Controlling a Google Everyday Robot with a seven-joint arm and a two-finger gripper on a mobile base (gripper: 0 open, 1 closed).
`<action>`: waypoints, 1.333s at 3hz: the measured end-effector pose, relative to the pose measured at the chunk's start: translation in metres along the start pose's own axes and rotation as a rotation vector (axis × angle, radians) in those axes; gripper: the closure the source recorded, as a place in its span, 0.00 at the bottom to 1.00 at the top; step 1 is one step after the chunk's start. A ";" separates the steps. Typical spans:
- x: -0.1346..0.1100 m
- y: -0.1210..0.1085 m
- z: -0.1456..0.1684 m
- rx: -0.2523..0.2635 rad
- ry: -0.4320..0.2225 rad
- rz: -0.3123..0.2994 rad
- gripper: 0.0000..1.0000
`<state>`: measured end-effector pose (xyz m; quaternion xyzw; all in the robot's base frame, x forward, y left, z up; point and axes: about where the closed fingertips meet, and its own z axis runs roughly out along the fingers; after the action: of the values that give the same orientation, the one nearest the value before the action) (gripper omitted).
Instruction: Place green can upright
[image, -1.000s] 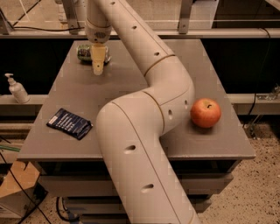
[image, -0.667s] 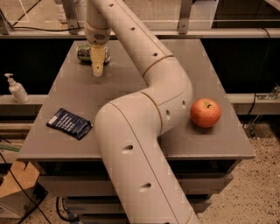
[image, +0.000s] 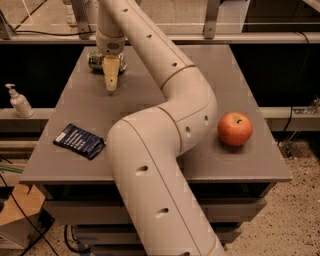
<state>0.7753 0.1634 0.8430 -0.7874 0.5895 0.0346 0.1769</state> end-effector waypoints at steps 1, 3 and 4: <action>0.000 0.001 0.002 -0.006 -0.008 -0.009 0.18; -0.002 0.000 -0.004 0.002 -0.020 -0.022 0.63; -0.004 0.000 -0.013 0.015 -0.026 -0.025 0.86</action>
Offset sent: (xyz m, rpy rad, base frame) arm -0.0060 -0.0154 0.0122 -0.0282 0.0552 0.0364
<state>0.7720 0.1631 0.8567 -0.7927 0.5777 0.0382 0.1907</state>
